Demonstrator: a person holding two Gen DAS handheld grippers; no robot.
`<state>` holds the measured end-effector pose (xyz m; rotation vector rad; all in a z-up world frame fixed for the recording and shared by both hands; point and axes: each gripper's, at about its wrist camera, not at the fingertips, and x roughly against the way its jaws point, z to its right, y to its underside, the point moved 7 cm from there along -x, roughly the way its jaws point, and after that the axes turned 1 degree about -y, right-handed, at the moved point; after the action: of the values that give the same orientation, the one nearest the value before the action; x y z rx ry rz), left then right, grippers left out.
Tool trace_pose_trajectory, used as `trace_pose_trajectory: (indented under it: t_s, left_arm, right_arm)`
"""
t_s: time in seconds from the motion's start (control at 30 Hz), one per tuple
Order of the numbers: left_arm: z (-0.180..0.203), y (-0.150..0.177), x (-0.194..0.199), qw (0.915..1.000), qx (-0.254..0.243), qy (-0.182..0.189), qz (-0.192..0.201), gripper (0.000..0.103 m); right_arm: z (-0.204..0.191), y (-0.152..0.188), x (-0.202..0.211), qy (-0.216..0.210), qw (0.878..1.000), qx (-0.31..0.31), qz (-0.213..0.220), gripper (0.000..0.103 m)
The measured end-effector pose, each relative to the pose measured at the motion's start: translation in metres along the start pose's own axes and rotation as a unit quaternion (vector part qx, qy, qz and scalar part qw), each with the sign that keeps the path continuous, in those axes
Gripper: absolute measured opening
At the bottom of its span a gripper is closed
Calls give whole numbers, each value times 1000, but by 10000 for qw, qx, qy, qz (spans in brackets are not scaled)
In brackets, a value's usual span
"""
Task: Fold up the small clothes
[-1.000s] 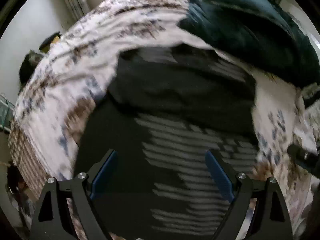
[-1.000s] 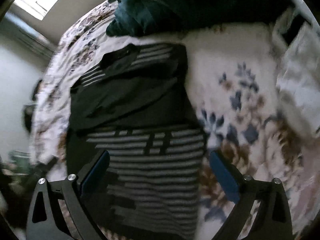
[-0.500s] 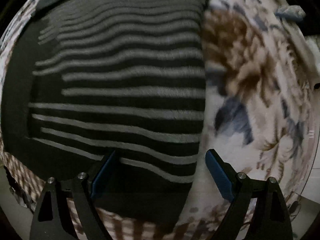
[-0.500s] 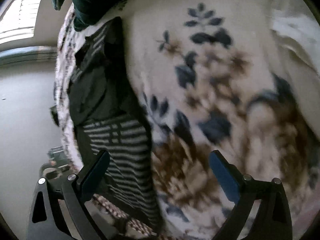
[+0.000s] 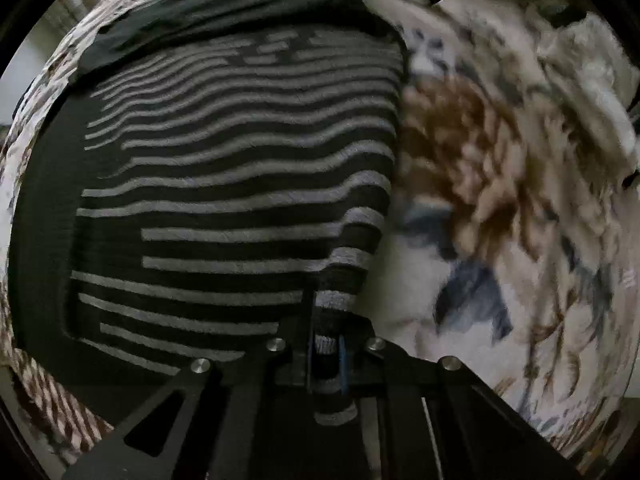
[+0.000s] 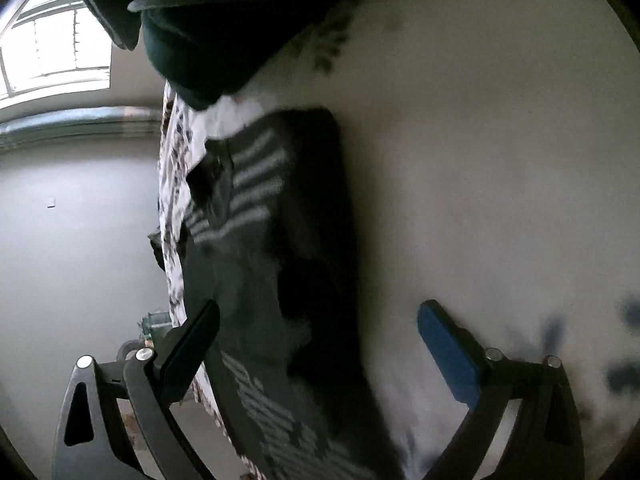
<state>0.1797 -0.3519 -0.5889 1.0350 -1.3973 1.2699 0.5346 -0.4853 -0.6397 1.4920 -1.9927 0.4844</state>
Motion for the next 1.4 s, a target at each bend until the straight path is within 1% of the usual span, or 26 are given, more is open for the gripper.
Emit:
trace_pose_trajectory:
  t_s: [0.03, 0.07, 0.17, 0.2, 0.27, 0.33, 0.4, 0.47, 0.57, 0.63, 0.73, 0.77, 0.83, 0.87, 0.9, 0.93, 1.0, 1.1, 1.17, 1.27, 1.33, 1.37, 1.4]
  left_arm:
    - [-3, -2, 1, 10000, 48, 48, 13, 7]
    - [-5, -4, 3, 9999, 102, 108, 52, 7]
    - [-9, -5, 18, 9994, 100, 214, 249, 6]
    - [-9, -6, 25, 9992, 88, 240, 320, 6]
    - [-12, -9, 43, 9981, 130, 331, 499, 6]
    - [-22, -10, 60, 9969, 215, 416, 626, 6]
    - [-41, -12, 83, 9941, 459, 585, 793, 6]
    - [-66, -14, 101, 9910, 677, 696, 925, 6]
    - [-116, -13, 122, 9834, 1166, 903, 1055, 6]
    - [-151, -10, 132, 9783, 1446, 1016, 1084, 6]
    - [-210, -4, 139, 9693, 1864, 1168, 1096, 6]
    - [-230, -3, 138, 9663, 1979, 1220, 1105, 6]
    - [-259, 0, 134, 9645, 2077, 1220, 1086, 6]
    - [-279, 2, 127, 9623, 2164, 1266, 1054, 6]
    - [-290, 4, 119, 9604, 2248, 1313, 990, 6]
    - [-307, 6, 108, 9561, 2409, 1405, 904, 6]
    - [-332, 11, 94, 9505, 2607, 1496, 787, 6]
    - [-364, 18, 72, 9442, 2830, 1550, 658, 6]
    - [-380, 21, 60, 9420, 2917, 1561, 560, 6]
    - [-401, 30, 40, 9347, 3103, 1691, 370, 6]
    - [-408, 35, 30, 9295, 3180, 1853, 229, 8]
    - [-410, 37, 24, 9270, 3208, 1941, 112, 11]
    - [-413, 42, 19, 9265, 3215, 1954, -27, 11]
  right_arm:
    - [-1, -5, -3, -10, 10000, -20, 39, 40]
    - [-2, -10, -7, 32, 10000, -78, 30, 19]
    - [-3, -16, -9, 262, 9995, -102, 147, 15]
    - [-6, -15, -7, 295, 9993, -115, 182, 14]
    - [-14, -14, 1, 231, 9992, -198, 260, 14]
    - [-31, -11, 10, 304, 9990, -116, 301, 14]
    - [-51, -7, 18, 412, 9987, 57, 308, 14]
    - [-79, -5, 25, 472, 9982, 198, 325, 14]
    - [-129, -7, 28, 640, 9964, 430, 354, 14]
    - [-159, -7, 24, 782, 9947, 539, 390, 14]
    - [-200, -6, 7, 918, 9933, 567, 424, 14]
    - [-217, -5, -7, 1011, 9921, 605, 431, 14]
    - [-244, -2, -38, 1128, 9907, 638, 415, 13]
    - [-258, 0, -57, 1203, 9901, 611, 393, 13]
    - [-268, 2, -75, 1276, 9893, 594, 391, 13]
    - [-276, 3, -91, 1338, 9883, 613, 390, 13]
    - [-294, 6, -134, 1616, 9838, 688, 356, 13]
    - [-315, 11, -211, 2054, 9754, 786, 136, 13]
    - [-322, 15, -252, 2322, 9685, 900, -23, 13]
    - [-326, 22, -303, 2703, 9573, 1006, -184, 13]
    - [-322, 25, -326, 2982, 9506, 838, -198, 14]
    - [-319, 23, -334, 3064, 9493, 678, -186, 19]
    - [-317, 25, -339, 3052, 9510, 463, -182, 21]
